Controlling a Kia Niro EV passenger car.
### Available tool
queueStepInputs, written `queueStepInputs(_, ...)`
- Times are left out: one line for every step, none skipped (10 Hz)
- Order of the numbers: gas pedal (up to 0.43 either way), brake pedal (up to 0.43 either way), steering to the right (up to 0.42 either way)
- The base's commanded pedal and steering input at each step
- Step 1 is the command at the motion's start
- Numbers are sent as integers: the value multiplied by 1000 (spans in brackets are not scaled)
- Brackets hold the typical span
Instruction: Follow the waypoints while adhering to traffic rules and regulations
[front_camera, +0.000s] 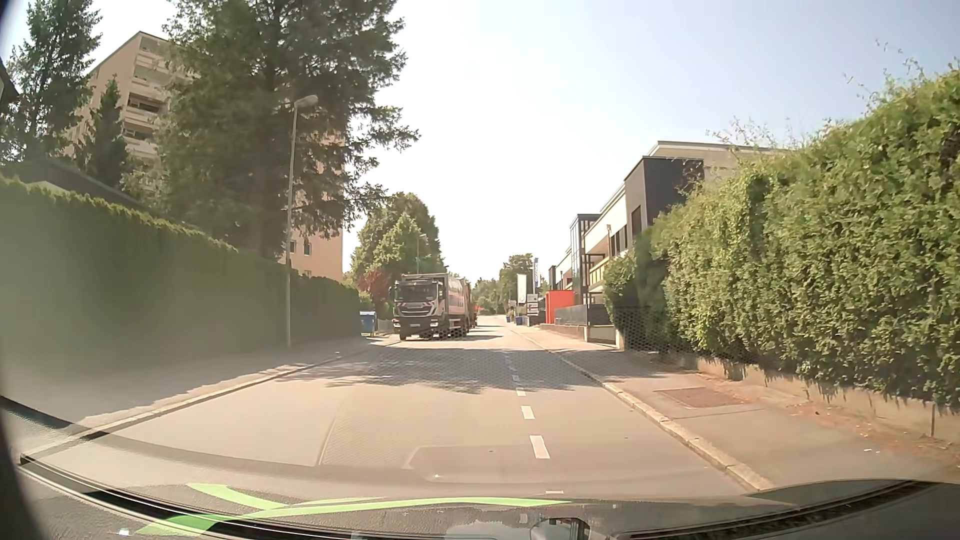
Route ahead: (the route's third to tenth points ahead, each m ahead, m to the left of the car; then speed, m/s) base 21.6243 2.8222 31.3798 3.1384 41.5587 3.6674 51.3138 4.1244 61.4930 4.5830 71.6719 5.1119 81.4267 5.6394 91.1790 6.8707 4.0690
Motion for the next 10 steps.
queueStepInputs(209, 0, -26)
queueStepInputs(209, 0, -23)
queueStepInputs(209, 0, -22)
queueStepInputs(209, 0, -22)
queueStepInputs(209, 0, -22)
queueStepInputs(209, 0, -20)
queueStepInputs(209, 0, -18)
queueStepInputs(209, 0, -15)
queueStepInputs(209, 0, -15)
queueStepInputs(209, 0, -15)
